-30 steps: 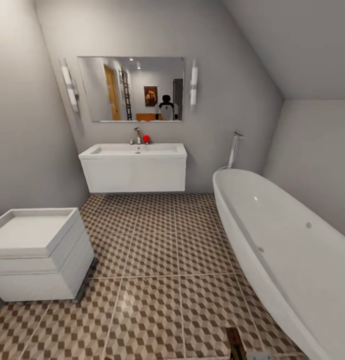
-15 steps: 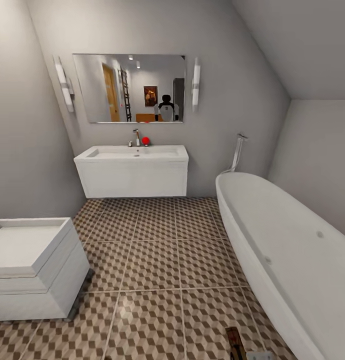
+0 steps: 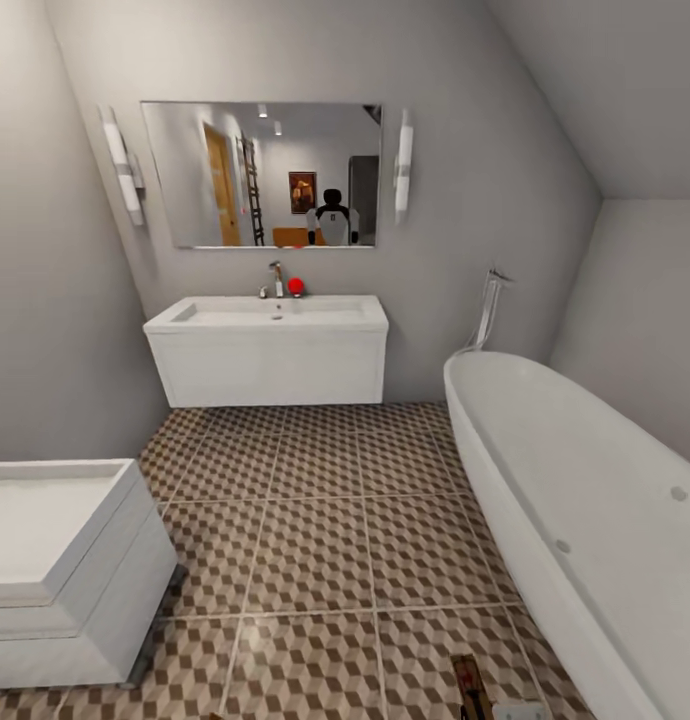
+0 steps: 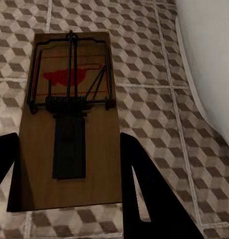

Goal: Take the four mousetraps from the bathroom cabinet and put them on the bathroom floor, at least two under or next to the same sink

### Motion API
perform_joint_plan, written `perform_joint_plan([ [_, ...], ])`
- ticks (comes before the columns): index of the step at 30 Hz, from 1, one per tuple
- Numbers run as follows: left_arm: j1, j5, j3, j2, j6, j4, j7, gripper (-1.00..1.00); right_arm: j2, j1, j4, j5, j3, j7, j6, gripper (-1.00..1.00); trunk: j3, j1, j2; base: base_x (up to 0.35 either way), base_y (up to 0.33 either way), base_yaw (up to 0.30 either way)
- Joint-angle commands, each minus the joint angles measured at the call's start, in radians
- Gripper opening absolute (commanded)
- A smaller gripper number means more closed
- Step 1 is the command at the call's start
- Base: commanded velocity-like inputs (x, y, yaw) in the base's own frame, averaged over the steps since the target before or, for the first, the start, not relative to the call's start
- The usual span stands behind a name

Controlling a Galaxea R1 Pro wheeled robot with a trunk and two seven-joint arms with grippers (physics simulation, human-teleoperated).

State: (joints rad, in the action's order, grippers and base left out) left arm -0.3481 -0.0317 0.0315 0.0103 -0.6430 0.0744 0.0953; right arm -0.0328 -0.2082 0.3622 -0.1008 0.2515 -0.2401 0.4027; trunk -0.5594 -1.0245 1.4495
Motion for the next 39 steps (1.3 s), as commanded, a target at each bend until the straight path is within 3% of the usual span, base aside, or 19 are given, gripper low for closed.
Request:
perform_joint_plan([
  [1, -0.002, -0.002, 0.004, 0.0, -0.006, 0.004, 0.004, -1.0, -0.001, -0.001, 0.0, -0.013, 0.009, -0.007, 0.004, -1.0, -0.001, -0.001, 0.0, 0.305, 0.121, 0.0],
  [39, -0.002, -0.002, 0.004, 0.0, -0.006, 0.004, 0.004, -1.0, -0.002, -0.001, -0.005, -0.011, 0.012, -0.004, 0.007, -1.0, -0.001, -0.001, 0.0, 0.338, 0.012, 0.0],
])
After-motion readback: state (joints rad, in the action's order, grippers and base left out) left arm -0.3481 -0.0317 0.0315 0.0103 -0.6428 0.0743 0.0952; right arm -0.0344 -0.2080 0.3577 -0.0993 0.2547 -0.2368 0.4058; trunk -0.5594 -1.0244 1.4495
